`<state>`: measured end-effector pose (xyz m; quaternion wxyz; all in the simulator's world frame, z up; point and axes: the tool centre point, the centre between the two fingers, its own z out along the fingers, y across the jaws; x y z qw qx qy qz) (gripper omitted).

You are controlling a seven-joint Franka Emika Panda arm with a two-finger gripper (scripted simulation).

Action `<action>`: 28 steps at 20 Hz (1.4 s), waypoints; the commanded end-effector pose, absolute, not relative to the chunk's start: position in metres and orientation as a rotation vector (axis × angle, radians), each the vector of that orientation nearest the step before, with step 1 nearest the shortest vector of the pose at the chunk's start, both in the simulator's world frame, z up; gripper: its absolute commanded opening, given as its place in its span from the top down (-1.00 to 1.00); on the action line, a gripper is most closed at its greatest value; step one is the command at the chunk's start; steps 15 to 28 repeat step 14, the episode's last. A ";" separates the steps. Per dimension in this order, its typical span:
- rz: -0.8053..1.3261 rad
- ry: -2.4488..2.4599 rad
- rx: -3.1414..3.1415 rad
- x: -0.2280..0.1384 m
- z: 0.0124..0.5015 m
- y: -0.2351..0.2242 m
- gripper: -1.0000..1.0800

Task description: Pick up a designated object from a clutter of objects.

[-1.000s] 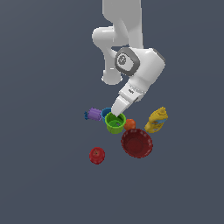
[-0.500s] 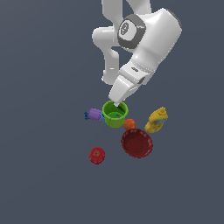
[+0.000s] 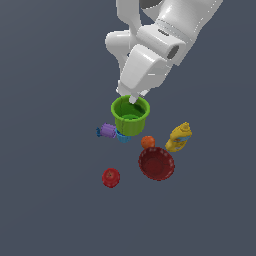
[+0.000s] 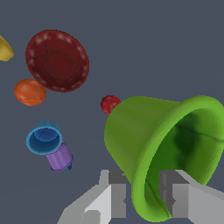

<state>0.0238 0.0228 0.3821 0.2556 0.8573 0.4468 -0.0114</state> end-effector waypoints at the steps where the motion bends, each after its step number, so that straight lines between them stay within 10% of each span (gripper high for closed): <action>1: -0.030 1.212 2.326 0.029 0.402 0.022 1.00; 28: -0.031 1.207 2.323 0.042 0.438 0.020 1.00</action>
